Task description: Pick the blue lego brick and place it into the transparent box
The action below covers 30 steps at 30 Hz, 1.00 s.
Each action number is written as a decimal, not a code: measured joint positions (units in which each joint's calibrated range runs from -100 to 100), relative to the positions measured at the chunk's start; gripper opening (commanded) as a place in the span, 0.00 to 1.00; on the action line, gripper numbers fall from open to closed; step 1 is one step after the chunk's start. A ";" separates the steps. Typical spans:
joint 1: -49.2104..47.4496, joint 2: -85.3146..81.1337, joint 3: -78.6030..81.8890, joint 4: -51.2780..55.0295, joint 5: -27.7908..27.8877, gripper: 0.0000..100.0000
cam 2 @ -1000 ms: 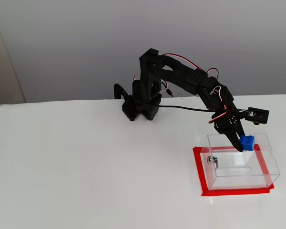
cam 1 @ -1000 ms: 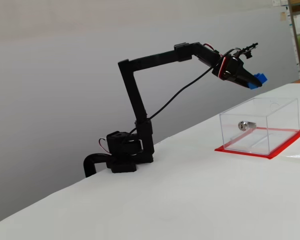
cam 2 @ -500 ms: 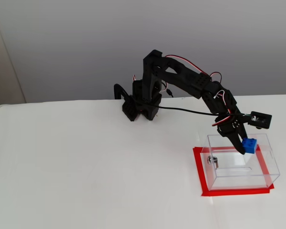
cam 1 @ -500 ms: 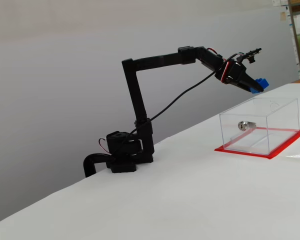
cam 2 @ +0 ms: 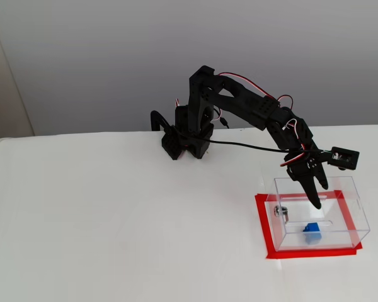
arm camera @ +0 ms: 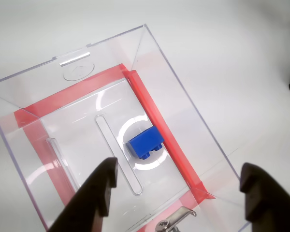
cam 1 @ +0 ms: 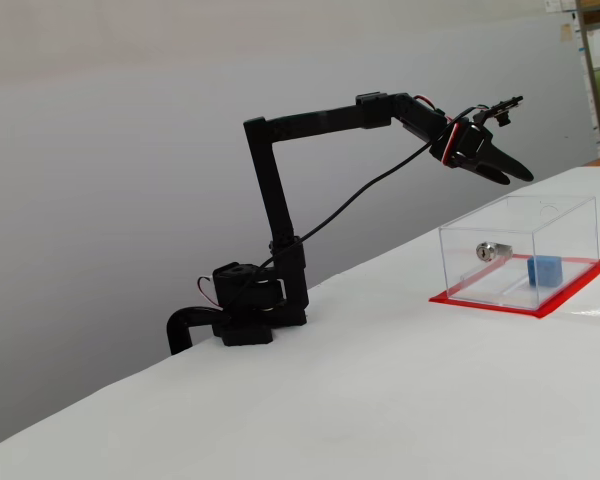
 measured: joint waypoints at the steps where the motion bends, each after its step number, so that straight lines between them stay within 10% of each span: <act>1: 0.00 0.00 0.00 0.00 0.00 0.28; 30: 8.55 -17.17 4.15 0.69 0.00 0.01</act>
